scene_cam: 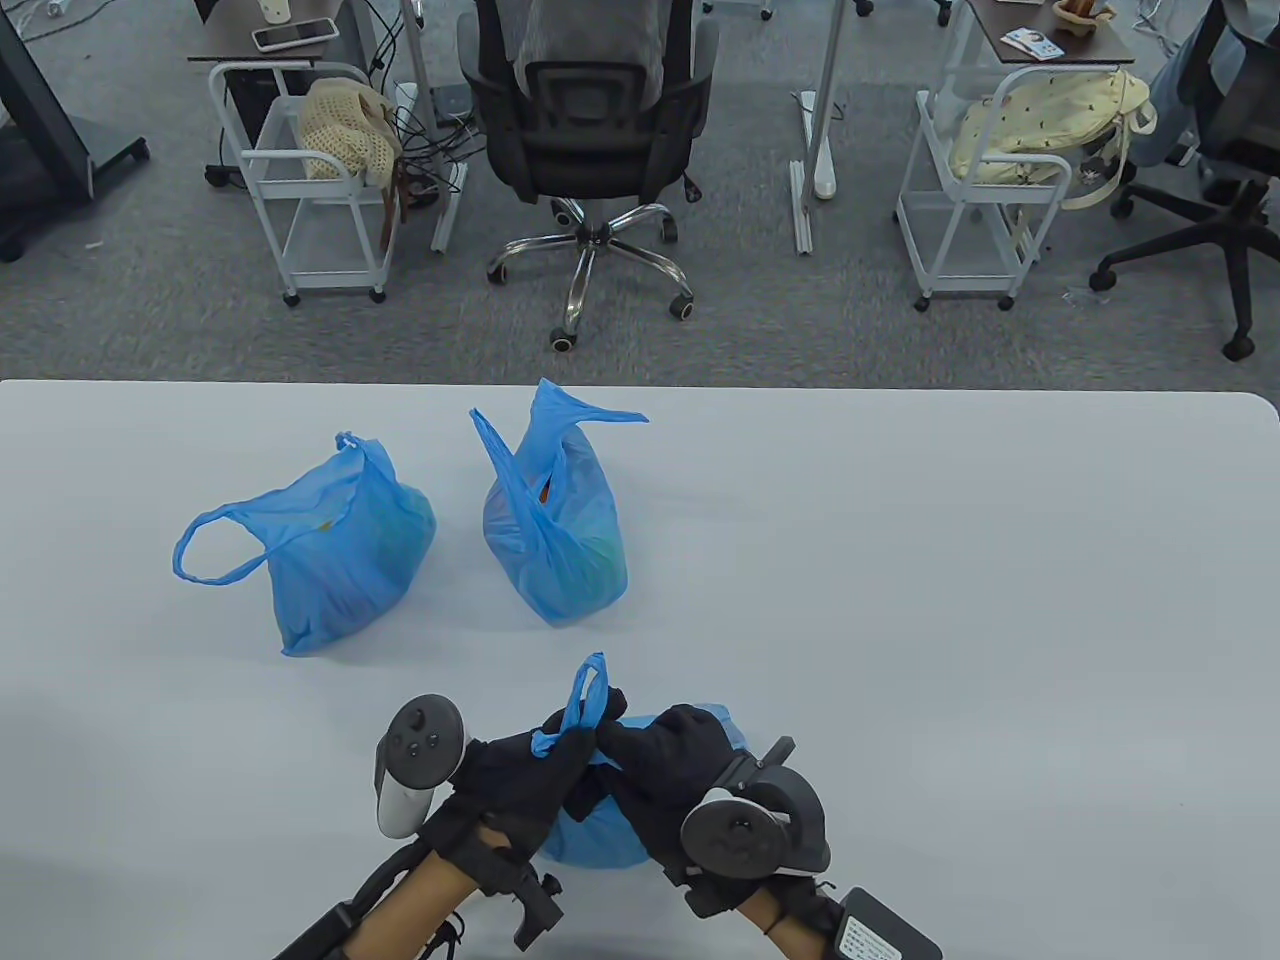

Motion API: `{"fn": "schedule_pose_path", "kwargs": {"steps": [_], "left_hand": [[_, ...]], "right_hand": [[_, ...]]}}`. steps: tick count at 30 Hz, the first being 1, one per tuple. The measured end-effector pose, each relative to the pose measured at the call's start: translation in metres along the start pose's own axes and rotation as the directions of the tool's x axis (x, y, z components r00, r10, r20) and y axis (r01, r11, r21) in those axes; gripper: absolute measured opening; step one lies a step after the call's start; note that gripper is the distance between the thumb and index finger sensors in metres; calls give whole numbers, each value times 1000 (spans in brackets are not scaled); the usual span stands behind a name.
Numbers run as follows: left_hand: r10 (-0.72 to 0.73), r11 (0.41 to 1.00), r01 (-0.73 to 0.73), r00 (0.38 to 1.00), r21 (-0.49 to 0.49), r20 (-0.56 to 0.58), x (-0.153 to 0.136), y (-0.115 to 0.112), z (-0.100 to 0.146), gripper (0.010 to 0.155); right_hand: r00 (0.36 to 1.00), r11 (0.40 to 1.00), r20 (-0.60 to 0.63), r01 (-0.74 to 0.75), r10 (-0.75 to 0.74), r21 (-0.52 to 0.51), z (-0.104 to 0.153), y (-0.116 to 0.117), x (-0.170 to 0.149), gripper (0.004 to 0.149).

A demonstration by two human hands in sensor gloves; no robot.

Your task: Tie knot on plastic bag top

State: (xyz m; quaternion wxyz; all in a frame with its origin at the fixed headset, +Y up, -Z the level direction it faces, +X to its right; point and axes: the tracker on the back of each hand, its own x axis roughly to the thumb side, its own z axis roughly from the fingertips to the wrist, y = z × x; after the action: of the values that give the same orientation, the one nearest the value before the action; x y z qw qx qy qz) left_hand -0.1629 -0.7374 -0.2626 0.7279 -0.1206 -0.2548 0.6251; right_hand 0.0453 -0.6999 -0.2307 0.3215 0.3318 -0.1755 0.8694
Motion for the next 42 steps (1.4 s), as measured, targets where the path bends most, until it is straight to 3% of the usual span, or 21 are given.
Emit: {"fn": "schedule_pose_path", "kwargs": {"steps": [3,5,6,7,12,16,20,25,33,37,42], "left_hand": [[88,996,-88,996,24,-13,-5,7,0,58],[134,991,-134,991,21,-14,-9,10,0,59],[155,988,-155,988,4,-9,-10,10,-1,59],[162,987,-162,987,-19,-3,-10,10,-1,60],[-34,998,36,999,-54,36,0,1,-2,61],[-103,994,104,994,-40,44,3,-4,-1,60],[-55,998,56,998,-40,34,0,-1,-1,59],[-94,994,96,994,-43,46,1,-1,-2,58],[-307,944,317,945,-87,111,14,-13,-3,58],[-353,926,365,927,-93,123,17,-17,-3,58],[-357,925,368,926,-94,120,17,-16,-4,58]], "right_hand": [[976,976,-26,215,-215,9,-1,0,-16,54],[878,887,-122,461,-462,-41,0,0,-28,48],[827,838,-140,534,-545,-112,1,-1,-33,43],[818,828,-138,540,-559,-151,2,-3,-35,39],[940,931,-57,321,-335,-175,2,-13,-24,37],[955,952,-74,277,-288,-130,2,-9,-16,37],[949,946,-102,282,-300,-157,1,-14,-26,40],[924,921,-155,307,-349,-239,3,-24,-39,48],[856,846,-90,478,-509,-235,-4,-31,-31,67],[862,843,-73,468,-501,-263,-4,-32,-28,59],[867,825,-56,450,-496,-342,-2,-37,-27,38]]}}
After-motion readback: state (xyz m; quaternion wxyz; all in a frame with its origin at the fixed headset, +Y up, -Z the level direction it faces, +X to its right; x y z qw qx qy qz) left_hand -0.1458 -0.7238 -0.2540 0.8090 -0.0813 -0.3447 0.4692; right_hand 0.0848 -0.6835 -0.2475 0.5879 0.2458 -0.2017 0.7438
